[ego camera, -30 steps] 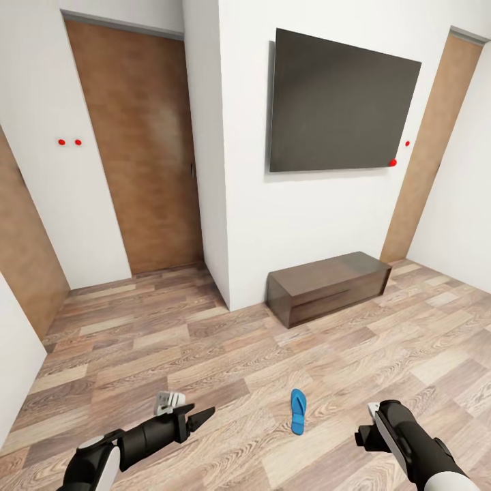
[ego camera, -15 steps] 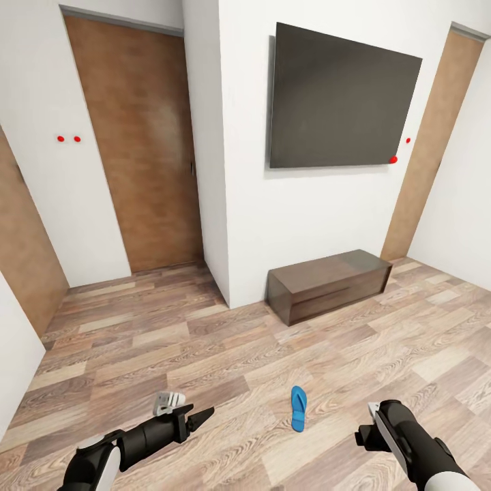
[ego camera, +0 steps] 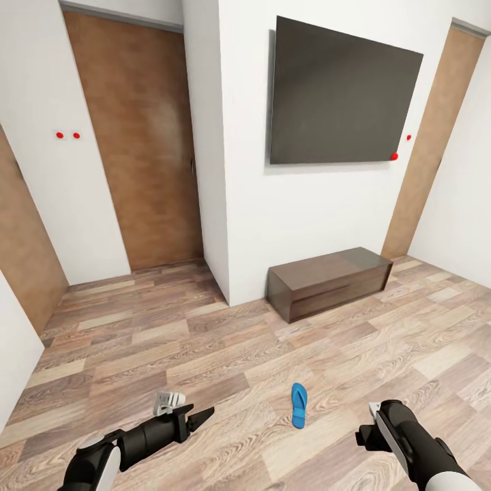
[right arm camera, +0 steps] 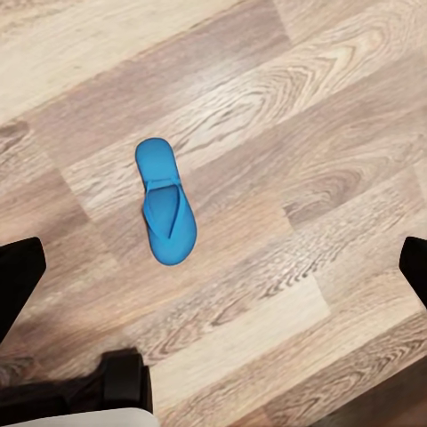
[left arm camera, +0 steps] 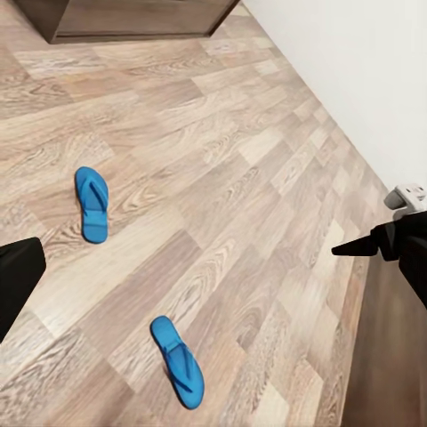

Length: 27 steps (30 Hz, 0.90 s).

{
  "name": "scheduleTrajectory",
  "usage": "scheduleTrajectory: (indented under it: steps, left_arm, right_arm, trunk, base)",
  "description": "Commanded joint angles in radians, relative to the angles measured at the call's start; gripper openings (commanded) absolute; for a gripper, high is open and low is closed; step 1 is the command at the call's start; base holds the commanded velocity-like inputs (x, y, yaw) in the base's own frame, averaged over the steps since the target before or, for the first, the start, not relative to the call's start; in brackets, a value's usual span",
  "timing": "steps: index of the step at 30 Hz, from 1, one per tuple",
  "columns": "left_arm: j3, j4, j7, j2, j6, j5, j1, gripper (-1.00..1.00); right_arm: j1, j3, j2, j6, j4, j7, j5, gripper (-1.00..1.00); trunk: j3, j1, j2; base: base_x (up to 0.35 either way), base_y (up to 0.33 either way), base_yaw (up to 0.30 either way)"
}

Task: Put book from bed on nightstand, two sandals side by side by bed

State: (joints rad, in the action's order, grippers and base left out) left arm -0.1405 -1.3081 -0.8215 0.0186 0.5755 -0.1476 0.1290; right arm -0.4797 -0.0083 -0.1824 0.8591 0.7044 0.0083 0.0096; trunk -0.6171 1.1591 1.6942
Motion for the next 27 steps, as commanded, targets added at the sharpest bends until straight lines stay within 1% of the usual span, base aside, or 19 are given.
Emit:
scheduleTrajectory:
  steps: [1,27]
  left_arm:
    - [-0.002,0.000,-0.003,0.001,0.007,-0.004,0.001,1.00]
    - [-0.002,0.001,-0.003,0.001,0.007,-0.004,0.001,1.00]
  right_arm:
    - [0.000,-0.001,0.000,0.004,0.001,0.001,0.001,1.00]
    - [0.000,-0.001,0.001,0.003,0.000,0.001,0.000,1.00]
  trunk:
    - [-0.004,0.004,0.008]
    - [-0.086,0.104,0.190]
  base:
    - [0.000,0.000,0.000]
    - [0.000,0.000,0.000]
